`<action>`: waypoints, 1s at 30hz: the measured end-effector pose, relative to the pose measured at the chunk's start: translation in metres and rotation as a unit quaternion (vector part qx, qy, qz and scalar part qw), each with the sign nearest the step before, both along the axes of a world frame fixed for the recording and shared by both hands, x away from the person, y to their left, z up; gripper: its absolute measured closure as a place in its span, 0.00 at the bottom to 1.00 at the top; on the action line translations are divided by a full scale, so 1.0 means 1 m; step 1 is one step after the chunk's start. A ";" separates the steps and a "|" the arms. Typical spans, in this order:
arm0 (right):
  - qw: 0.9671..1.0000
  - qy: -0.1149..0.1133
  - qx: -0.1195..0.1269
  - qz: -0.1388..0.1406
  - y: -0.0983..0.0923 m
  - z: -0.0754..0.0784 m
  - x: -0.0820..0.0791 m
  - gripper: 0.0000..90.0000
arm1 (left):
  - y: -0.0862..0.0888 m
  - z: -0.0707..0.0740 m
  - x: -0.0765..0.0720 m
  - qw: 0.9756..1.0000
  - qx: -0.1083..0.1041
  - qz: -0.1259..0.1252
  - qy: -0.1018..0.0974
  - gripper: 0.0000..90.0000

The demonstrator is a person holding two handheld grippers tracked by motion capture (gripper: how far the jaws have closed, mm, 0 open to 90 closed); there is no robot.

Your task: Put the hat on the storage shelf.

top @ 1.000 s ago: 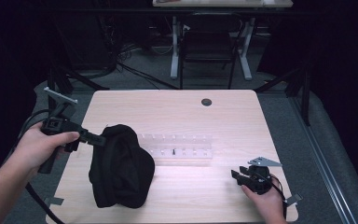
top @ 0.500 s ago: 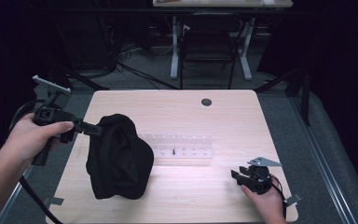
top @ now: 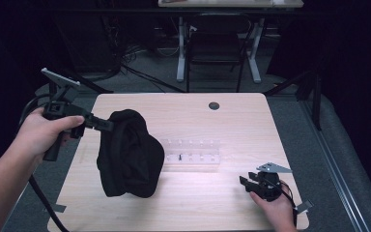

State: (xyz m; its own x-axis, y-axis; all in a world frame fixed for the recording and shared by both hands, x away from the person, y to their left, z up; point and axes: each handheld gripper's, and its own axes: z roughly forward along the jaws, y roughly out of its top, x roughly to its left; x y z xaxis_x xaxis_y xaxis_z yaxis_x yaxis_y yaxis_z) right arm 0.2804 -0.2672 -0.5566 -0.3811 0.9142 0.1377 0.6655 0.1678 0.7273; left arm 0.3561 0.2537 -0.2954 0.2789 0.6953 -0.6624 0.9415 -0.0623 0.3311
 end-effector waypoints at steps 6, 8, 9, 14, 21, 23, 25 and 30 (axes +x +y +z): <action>1.000 -0.002 0.000 0.002 0.000 0.000 0.000 0.61 | -0.005 0.005 0.006 1.000 -0.004 0.000 -0.005 0.95; 1.000 -0.002 0.000 0.002 0.000 0.000 0.000 0.61 | -0.006 0.007 0.007 1.000 -0.003 0.000 -0.006 0.95; 1.000 -0.002 0.000 0.002 0.000 0.000 0.000 0.61 | -0.008 0.009 0.009 1.000 -0.004 0.000 -0.008 0.95; 1.000 -0.002 0.000 0.002 0.000 0.000 0.000 0.60 | -0.013 0.012 0.013 1.000 -0.001 0.005 -0.012 0.95; 1.000 -0.013 -0.003 0.004 -0.001 -0.001 0.000 0.58 | -0.022 0.016 0.022 1.000 -0.001 0.004 -0.016 0.95; 1.000 -0.021 -0.002 0.008 -0.001 -0.001 0.000 0.59 | -0.023 0.016 0.023 1.000 -0.002 0.004 -0.017 0.95; 1.000 -0.025 -0.007 0.011 -0.001 -0.001 0.000 0.56 | -0.027 0.017 0.026 1.000 -0.002 0.005 -0.019 0.95; 0.999 -0.040 -0.006 0.019 0.001 -0.001 0.001 0.53 | -0.034 0.019 0.032 1.000 -0.002 0.007 -0.022 0.95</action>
